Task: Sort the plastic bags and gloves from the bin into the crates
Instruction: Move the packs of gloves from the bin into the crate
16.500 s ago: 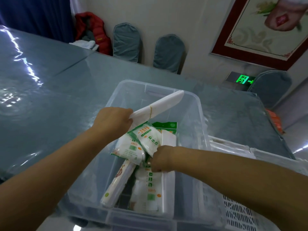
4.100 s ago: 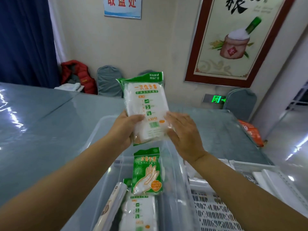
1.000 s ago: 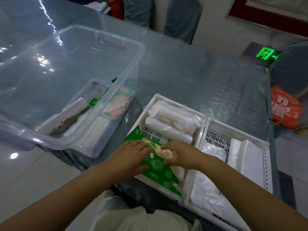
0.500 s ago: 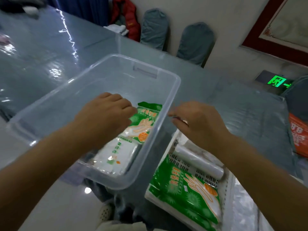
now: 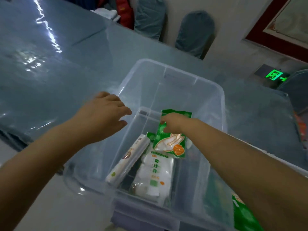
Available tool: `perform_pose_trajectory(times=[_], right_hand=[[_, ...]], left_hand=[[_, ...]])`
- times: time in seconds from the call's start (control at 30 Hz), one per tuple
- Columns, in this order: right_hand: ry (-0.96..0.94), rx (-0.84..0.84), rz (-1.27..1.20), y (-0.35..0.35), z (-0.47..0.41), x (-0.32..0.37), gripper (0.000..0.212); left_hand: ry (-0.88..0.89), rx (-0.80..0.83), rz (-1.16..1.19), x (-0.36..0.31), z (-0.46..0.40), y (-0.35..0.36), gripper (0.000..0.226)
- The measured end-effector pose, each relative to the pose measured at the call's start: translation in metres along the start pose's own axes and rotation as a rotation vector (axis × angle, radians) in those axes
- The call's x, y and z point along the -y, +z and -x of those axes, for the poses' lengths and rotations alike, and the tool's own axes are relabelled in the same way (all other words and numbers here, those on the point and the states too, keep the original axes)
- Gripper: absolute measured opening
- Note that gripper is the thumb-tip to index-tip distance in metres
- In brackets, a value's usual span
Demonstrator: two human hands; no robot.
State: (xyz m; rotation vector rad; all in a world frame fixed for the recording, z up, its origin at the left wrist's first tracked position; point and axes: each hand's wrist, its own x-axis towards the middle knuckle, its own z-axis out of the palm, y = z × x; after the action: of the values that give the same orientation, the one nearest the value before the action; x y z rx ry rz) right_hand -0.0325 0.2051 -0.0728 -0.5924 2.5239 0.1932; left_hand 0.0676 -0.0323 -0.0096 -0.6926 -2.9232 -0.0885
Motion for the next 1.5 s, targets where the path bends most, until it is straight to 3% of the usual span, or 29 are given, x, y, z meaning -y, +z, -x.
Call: perform_pose_trajectory(times=[0.1, 0.2, 0.33, 0.43, 0.57, 0.7, 0.87, 1.03, 1.1, 1.23, 1.37, 1.5], right_hand=[[0.097, 0.054, 0.108, 0.022, -0.019, 0.015, 0.030], [0.191, -0.052, 0.153, 0.043, -0.031, 0.032, 0.022], [0.326, -0.151, 0.114, 0.060, -0.037, 0.041, 0.041], [0.405, -0.187, 0.066, 0.064, -0.035, 0.042, 0.037], [0.416, -0.128, -0.007, 0.060, -0.029, 0.040, 0.015], [0.373, -0.111, -0.018, 0.040, -0.017, 0.041, 0.017], [0.285, -0.316, -0.084, -0.021, 0.025, 0.039, 0.007], [0.167, -0.594, -0.160, -0.056, 0.099, 0.035, 0.009], [0.158, -0.718, -0.152, -0.060, 0.129, 0.031, 0.014], [0.232, -0.923, -0.178, -0.055, 0.182, 0.008, 0.010], [0.264, -1.120, -0.368, -0.039, 0.224, -0.025, 0.012], [0.163, -1.141, -0.536, -0.008, 0.258, -0.053, 0.039]], left_hand=[[0.009, -0.018, 0.092, 0.003, 0.000, 0.003, 0.033], [-0.016, -0.020, 0.190, 0.009, 0.004, 0.005, 0.036], [-0.009, -0.026, 0.236, 0.013, 0.005, 0.009, 0.035], [0.005, -0.018, 0.235, 0.014, 0.004, 0.011, 0.035], [0.012, -0.015, 0.216, 0.015, 0.003, 0.011, 0.036], [0.057, 0.005, 0.140, 0.013, 0.002, 0.006, 0.040], [0.160, -0.006, 0.025, 0.016, -0.024, -0.005, 0.045], [0.310, -0.058, -0.143, 0.002, -0.062, -0.027, 0.075], [0.339, -0.029, -0.184, -0.012, -0.074, -0.037, 0.065], [0.334, -0.155, -0.096, -0.047, -0.091, -0.057, 0.014], [0.358, -0.304, -0.041, -0.090, -0.101, -0.088, 0.014], [0.389, -0.402, -0.081, -0.136, -0.105, -0.109, 0.015]])
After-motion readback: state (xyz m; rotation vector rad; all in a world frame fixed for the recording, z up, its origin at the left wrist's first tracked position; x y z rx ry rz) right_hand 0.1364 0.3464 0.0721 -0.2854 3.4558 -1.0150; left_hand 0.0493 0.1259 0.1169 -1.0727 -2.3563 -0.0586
